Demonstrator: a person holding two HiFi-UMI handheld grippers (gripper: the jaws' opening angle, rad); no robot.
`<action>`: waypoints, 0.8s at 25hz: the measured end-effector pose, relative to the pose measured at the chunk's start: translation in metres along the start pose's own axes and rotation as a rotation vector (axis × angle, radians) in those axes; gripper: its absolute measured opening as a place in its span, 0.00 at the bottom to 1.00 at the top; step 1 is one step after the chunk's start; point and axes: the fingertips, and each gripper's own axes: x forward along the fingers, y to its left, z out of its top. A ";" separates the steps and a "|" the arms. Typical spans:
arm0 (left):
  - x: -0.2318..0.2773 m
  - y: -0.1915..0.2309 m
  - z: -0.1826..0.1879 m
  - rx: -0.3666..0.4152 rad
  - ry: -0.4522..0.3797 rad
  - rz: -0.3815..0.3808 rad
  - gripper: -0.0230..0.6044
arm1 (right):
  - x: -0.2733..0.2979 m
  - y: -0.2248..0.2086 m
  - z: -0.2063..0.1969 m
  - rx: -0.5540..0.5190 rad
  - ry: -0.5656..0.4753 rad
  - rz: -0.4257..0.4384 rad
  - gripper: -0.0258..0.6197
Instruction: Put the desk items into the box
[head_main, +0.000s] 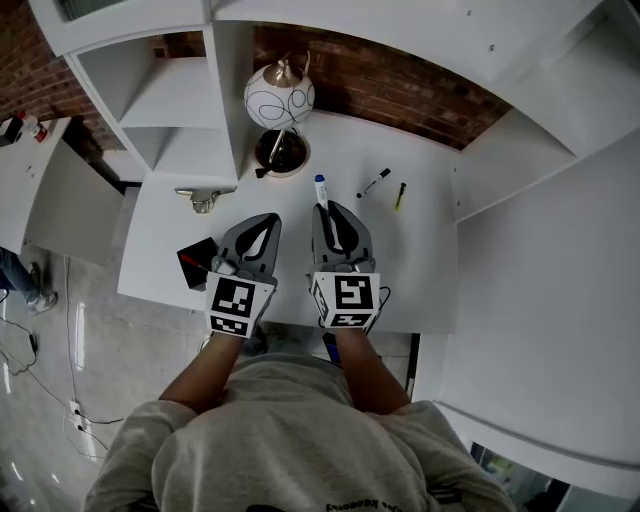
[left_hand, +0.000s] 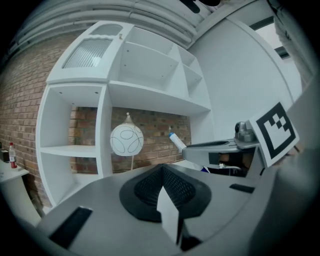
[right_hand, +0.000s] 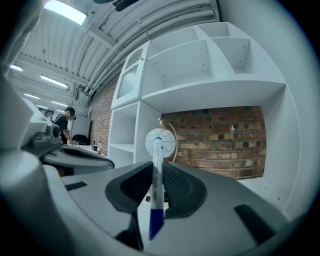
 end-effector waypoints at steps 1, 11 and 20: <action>-0.004 0.004 0.000 0.000 -0.001 0.010 0.04 | 0.001 0.006 0.002 -0.001 -0.003 0.012 0.16; -0.049 0.042 -0.004 -0.010 -0.006 0.129 0.04 | 0.013 0.072 0.014 -0.011 -0.033 0.151 0.16; -0.089 0.075 -0.009 -0.021 -0.010 0.225 0.04 | 0.024 0.129 0.022 -0.026 -0.050 0.267 0.16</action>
